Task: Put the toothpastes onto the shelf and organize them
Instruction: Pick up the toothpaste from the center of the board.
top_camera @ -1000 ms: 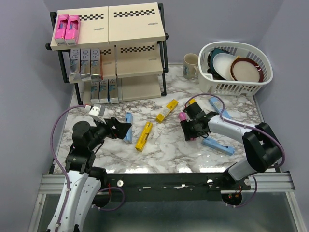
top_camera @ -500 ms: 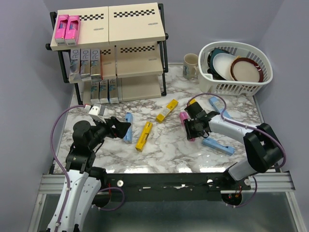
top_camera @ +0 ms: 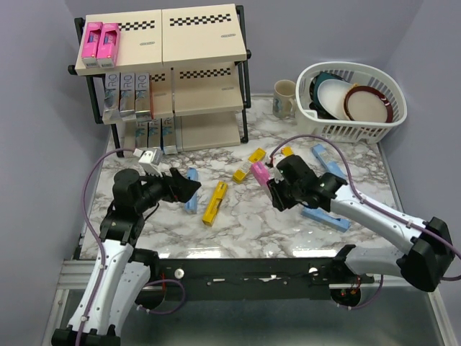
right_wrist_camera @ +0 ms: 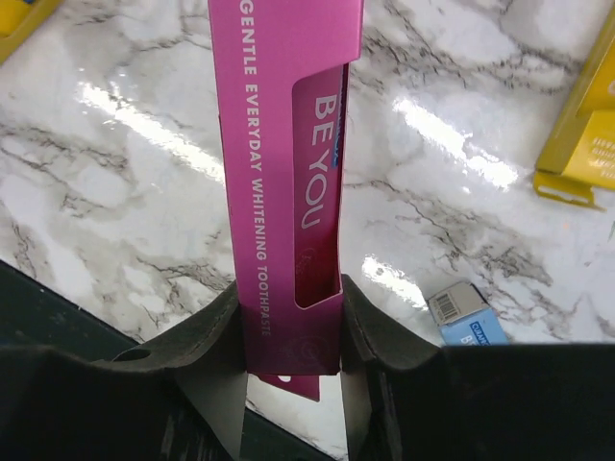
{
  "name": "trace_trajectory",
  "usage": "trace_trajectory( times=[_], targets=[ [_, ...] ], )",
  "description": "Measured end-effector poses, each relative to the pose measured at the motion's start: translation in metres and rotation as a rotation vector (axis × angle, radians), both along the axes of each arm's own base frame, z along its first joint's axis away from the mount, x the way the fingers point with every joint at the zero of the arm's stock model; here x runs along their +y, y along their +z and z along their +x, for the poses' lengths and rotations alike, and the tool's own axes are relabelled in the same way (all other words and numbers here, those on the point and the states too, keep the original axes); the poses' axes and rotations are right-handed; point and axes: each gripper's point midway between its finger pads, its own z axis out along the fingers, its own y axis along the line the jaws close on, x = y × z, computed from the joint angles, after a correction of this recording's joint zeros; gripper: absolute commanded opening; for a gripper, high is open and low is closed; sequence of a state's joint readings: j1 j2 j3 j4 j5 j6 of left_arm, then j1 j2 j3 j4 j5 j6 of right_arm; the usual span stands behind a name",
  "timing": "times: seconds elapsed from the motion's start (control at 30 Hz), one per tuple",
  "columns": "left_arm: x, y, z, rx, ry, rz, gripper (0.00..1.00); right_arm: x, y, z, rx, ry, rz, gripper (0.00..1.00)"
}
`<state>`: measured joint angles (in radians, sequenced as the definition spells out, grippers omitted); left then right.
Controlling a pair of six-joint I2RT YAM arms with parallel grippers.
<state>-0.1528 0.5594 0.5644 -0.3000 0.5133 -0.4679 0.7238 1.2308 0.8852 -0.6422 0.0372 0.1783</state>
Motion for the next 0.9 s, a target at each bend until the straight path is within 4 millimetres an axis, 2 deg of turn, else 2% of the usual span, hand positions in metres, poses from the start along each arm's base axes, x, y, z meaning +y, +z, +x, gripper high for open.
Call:
trace_trajectory(
  times=[0.2, 0.37, 0.5, 0.7, 0.83, 0.9],
  targets=[
    [-0.02, 0.021, -0.003, 0.036, -0.098, -0.059, 0.99, 0.016, 0.042, -0.014, -0.202, 0.211, -0.023, 0.41],
    [-0.053, 0.043, -0.012, 0.072, -0.246, -0.089, 0.99, 0.022, 0.072, -0.026, -0.399, 0.385, -0.029, 0.41],
    [-0.084, 0.05, -0.023, 0.121, -0.373, -0.102, 0.99, 0.025, 0.079, -0.035, -0.493, 0.49, -0.064, 0.42],
    [-0.107, 0.067, -0.033, 0.135, -0.489, -0.12, 0.99, 0.03, 0.084, -0.049, -0.616, 0.632, -0.132, 0.42],
    [-0.122, 0.071, -0.042, 0.145, -0.571, -0.116, 0.99, 0.033, 0.088, -0.058, -0.675, 0.693, -0.159, 0.42],
    [-0.13, 0.065, -0.048, 0.167, -0.611, -0.105, 0.99, 0.035, 0.092, -0.06, -0.705, 0.708, -0.168, 0.42]
  ],
)
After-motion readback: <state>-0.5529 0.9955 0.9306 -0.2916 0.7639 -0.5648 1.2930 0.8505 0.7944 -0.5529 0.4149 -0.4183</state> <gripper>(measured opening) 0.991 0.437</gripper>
